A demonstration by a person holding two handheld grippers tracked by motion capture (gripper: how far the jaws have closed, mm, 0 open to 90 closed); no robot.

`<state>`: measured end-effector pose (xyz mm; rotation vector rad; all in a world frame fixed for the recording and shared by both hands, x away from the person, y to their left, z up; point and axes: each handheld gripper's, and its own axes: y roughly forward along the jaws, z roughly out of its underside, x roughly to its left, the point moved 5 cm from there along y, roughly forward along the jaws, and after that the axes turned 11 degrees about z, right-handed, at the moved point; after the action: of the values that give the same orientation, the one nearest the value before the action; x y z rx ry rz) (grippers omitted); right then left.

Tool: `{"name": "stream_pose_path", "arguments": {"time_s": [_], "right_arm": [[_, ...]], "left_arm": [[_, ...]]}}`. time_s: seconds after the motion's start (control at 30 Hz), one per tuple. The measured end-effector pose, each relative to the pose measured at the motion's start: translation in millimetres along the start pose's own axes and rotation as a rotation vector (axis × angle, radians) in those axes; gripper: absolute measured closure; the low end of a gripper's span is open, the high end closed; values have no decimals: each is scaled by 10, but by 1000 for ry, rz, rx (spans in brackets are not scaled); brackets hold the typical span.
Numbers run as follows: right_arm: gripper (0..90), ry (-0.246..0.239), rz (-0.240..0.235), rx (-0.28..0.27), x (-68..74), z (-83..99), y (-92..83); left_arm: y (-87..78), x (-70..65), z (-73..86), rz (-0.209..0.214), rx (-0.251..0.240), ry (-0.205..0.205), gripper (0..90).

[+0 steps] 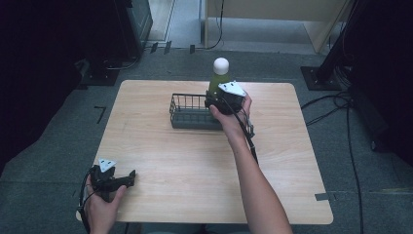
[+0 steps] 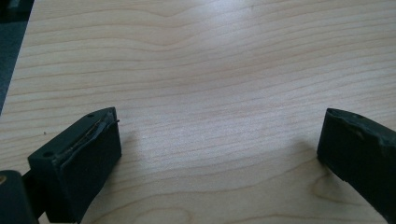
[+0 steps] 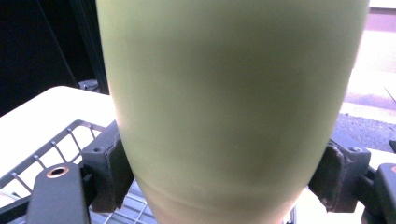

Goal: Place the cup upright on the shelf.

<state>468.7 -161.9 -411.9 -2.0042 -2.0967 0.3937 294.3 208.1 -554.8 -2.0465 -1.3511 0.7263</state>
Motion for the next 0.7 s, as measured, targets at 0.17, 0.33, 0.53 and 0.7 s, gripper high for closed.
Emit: {"name": "stream_pose_path", "arguments": {"time_s": [0.17,0.33,0.53,0.7], "right_arm": [[201,13,8,19,-12,46,67],[198,21,13,8,-14,60,112],[200,-18,18,5,5,69,140],[198,-15,10,15,-4,60,144]], "left_arm": [[0,0,0,0,0,0,1],[0,1,0,0,0,1,1],[0,0,0,0,0,0,1],[0,0,0,0,0,0,1]]}}
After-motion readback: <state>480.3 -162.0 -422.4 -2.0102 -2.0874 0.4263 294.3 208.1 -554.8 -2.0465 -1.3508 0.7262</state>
